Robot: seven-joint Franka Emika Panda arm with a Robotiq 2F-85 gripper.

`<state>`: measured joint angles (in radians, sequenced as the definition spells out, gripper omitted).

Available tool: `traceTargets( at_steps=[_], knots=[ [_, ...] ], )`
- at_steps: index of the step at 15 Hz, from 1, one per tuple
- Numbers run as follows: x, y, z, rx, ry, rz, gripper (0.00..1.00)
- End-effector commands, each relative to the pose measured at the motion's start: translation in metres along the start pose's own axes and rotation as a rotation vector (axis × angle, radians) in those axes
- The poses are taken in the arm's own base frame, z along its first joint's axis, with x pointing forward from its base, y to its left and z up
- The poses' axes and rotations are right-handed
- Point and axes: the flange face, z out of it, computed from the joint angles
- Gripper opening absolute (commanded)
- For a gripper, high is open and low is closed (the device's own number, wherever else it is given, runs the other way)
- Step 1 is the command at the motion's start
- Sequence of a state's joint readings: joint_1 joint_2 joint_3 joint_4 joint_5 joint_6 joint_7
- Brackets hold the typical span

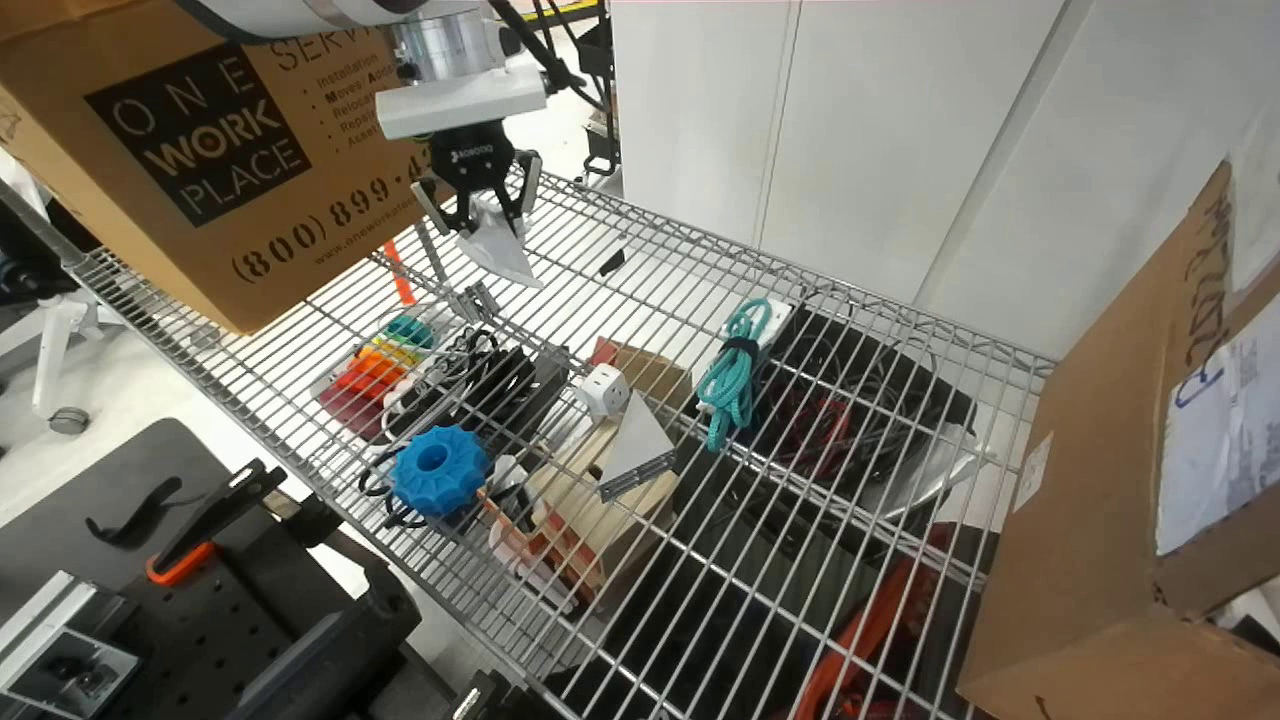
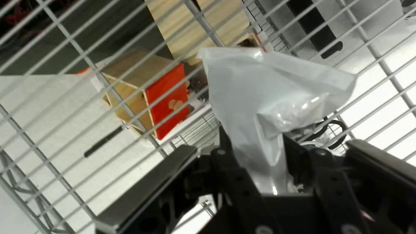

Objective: Move the white packet slightly to the left

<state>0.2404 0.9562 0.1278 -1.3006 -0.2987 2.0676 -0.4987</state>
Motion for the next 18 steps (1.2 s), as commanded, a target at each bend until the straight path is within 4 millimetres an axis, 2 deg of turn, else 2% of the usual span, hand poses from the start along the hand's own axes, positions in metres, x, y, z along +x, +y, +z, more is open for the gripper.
traceTargets(
  at_steps=[1, 5, 6, 7, 9, 13, 18],
  knots=[
    [0.032, -0.022, 0.000, -0.012, -0.004, -0.135, 0.08],
    [0.043, -0.036, 0.007, -0.012, -0.007, -0.193, 0.08],
    [0.042, -0.035, 0.009, -0.012, -0.013, -0.193, 0.56],
    [0.041, -0.033, 0.010, -0.008, -0.015, -0.188, 0.57],
    [0.038, -0.028, 0.010, -0.002, -0.015, -0.175, 0.70],
    [0.035, -0.023, -0.014, -0.004, 0.008, -0.201, 0.99],
    [0.027, -0.019, -0.053, -0.022, 0.041, -0.215, 1.00]
  ],
)
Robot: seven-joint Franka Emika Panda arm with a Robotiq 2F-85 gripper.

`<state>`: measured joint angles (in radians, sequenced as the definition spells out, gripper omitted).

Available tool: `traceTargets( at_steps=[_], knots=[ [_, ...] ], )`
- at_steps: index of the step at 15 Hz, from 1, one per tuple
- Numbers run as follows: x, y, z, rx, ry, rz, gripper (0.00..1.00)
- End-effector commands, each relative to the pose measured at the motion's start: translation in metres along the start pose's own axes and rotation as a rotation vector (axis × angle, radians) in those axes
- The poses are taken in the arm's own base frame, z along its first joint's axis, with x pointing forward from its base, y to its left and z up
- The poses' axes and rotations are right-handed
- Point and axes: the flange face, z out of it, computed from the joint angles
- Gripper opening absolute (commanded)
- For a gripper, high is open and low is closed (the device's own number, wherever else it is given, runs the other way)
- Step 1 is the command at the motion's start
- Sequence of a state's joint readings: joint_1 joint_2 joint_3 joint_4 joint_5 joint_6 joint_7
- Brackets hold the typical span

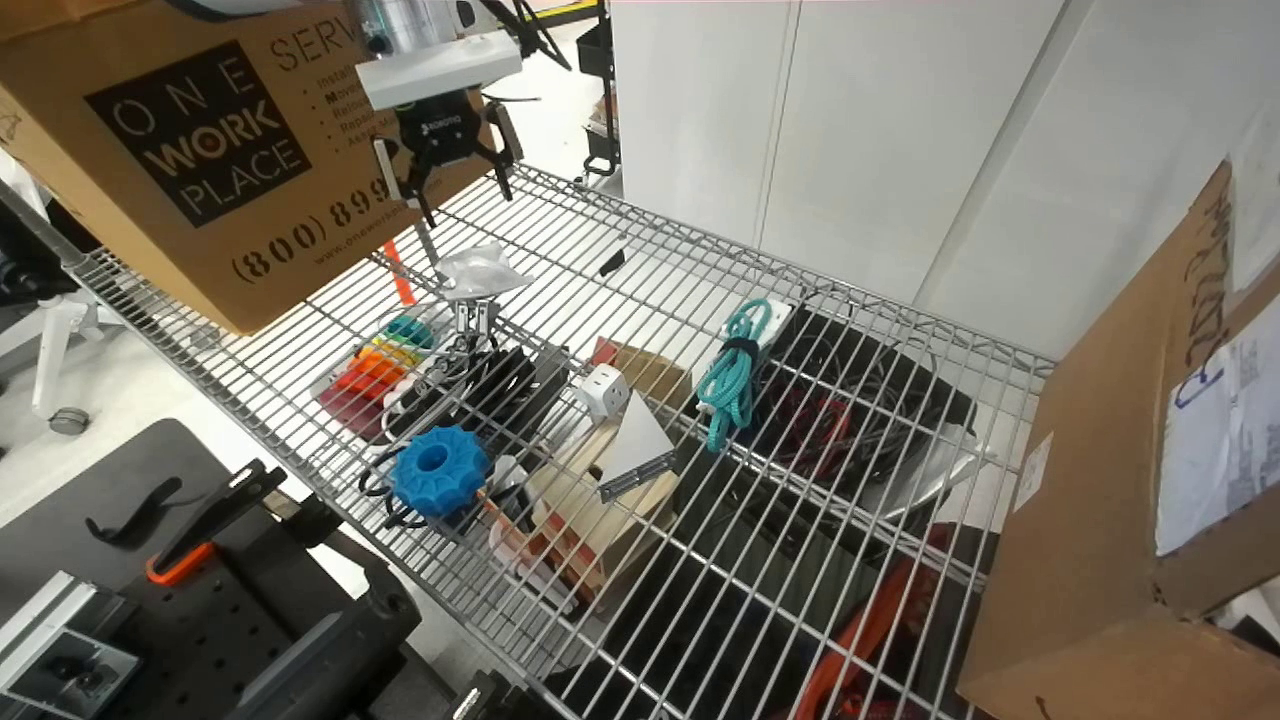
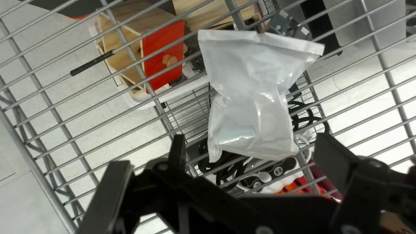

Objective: Move the white packet slightly to the left

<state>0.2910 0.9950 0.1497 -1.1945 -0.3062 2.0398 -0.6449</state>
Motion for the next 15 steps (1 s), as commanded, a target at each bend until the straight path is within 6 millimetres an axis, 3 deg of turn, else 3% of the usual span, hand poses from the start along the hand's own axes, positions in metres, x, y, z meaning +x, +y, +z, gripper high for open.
traceTargets(
  at_steps=[1, 7, 11, 12, 15],
  knots=[
    [-0.014, 0.004, -0.035, 0.003, 0.006, -0.016, 1.00],
    [-0.055, 0.024, -0.064, 0.005, 0.027, 0.110, 1.00],
    [-0.079, 0.030, -0.073, 0.007, 0.023, 0.180, 1.00],
    [-0.067, 0.037, -0.063, -0.010, 0.022, 0.151, 1.00],
    [-0.069, 0.037, -0.062, -0.009, 0.019, 0.154, 1.00]
  ],
)
